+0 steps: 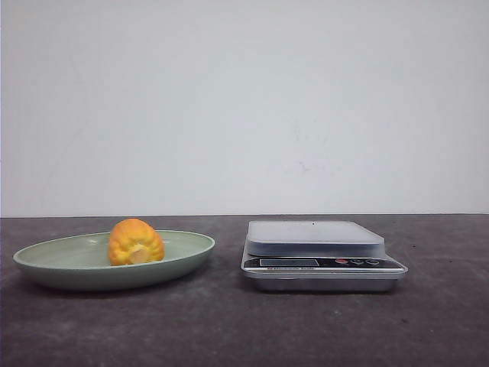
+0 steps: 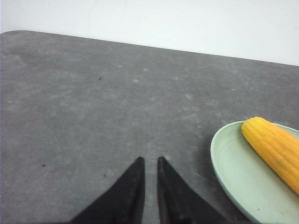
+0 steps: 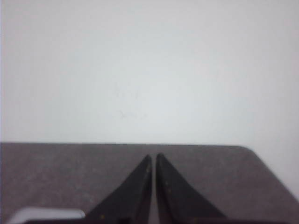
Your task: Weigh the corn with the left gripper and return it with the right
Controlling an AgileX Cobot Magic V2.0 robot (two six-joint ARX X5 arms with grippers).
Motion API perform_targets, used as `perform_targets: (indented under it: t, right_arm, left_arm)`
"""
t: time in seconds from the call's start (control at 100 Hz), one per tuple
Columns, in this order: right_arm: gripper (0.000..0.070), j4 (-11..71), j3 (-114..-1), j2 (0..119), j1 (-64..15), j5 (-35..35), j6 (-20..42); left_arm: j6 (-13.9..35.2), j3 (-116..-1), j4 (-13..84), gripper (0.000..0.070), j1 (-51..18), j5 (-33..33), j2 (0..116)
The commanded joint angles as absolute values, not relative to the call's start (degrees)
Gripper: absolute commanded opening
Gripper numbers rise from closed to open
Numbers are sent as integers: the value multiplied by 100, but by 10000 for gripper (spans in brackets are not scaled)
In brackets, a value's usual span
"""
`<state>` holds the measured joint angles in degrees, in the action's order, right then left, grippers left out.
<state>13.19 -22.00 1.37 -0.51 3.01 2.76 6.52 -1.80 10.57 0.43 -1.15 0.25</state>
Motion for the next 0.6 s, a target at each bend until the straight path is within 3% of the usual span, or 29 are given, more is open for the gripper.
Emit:
perform_targets:
  t: [0.0,0.24,0.59]
  right_arm:
    - [10,790,-1594,78,-34,301,217]
    - [10,467,-473,25,-34,276,34]
    - [10,458,-58,23,-34,294,86]
  left_arm:
    - [556,-80,1074,0,51,-102,21]
    - [556,-80,1074,0,51,-102,21]
    - [556,-80,1074,0,51,-102,21]
